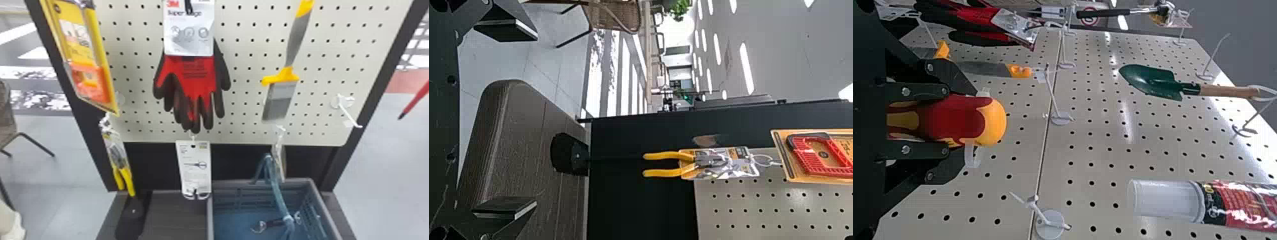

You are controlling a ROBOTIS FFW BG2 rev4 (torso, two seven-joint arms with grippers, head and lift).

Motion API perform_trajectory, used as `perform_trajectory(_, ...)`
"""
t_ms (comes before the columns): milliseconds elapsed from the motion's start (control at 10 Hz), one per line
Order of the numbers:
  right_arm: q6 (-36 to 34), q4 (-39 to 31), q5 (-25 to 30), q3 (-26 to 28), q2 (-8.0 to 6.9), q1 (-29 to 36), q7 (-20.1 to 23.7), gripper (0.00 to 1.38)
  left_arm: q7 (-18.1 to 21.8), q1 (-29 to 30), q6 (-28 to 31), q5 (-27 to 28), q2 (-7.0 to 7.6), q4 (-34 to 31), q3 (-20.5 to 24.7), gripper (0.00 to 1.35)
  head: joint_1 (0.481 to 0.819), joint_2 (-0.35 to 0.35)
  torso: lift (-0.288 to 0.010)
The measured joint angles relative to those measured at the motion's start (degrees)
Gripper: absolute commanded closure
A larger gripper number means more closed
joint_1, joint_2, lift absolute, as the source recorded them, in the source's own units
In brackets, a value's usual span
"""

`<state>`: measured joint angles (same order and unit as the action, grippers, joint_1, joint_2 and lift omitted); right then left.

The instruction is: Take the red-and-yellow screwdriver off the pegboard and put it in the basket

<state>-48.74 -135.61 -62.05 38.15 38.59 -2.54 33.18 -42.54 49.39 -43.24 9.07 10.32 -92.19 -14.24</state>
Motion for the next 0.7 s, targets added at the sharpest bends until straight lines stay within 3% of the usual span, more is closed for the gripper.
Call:
perform_trajectory(300,0.7,-0.9,-0.5,1.3,-5.53,3.0,-1.4,1.07,0.0,0.1,-0.1,-0.1,0.03,0.0,0.0,0.14,0.549,0.0,-0.1)
perform_trajectory(700,2.7,-0.6,3.7,1.3,-14.25,5.1,0.2,1.07,0.0,0.0,-0.3,-0.3,0.14,0.0,-0.2,0.14,0.549,0.0,-0.1)
